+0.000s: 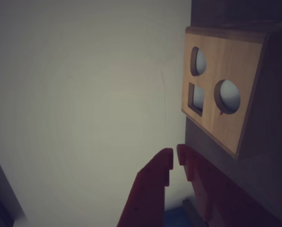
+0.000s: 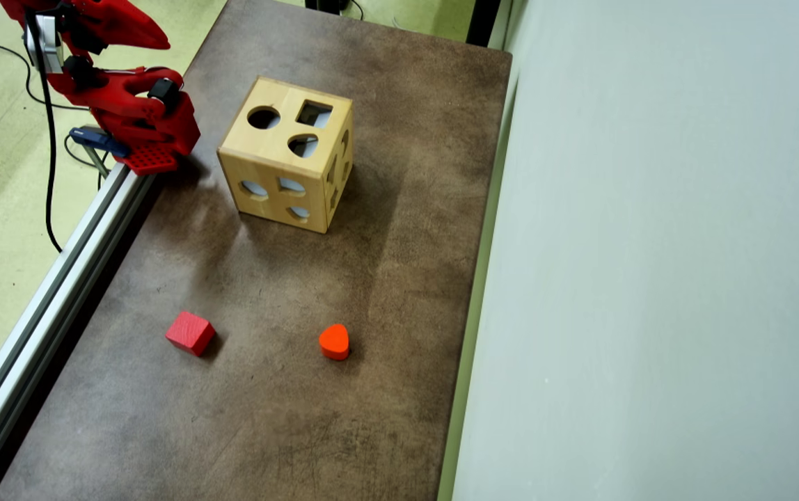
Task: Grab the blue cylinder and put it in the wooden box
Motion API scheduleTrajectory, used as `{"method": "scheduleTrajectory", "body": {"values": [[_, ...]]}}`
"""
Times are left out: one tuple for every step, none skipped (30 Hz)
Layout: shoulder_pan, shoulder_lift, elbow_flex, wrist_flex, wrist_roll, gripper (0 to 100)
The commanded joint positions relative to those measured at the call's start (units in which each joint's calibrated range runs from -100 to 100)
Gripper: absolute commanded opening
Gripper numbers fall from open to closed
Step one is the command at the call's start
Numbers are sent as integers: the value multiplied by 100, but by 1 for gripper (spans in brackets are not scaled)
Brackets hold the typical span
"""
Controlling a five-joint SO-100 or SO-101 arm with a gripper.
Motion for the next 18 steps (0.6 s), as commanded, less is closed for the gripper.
{"method": "scheduleTrajectory", "body": {"values": [[-15,1,12,-7,0,3],[-15,1,12,-7,0,3],[-15,1,12,-7,0,3],[-15,1,12,-7,0,3],[-15,1,12,-7,0,3],[-15,1,12,-7,0,3],[-15,1,12,-7,0,3],[-15,1,12,-7,0,3],[-15,1,12,-7,0,3],[-15,1,12,-7,0,3],[-15,1,12,-7,-5,3],[-15,1,12,-7,-5,3],[-15,1,12,-7,-5,3],[-15,1,12,-7,15,3],[-15,1,12,-7,24,3],[-15,1,12,-7,24,3],[-15,1,12,-7,29,3],[-15,1,12,-7,29,3]]}}
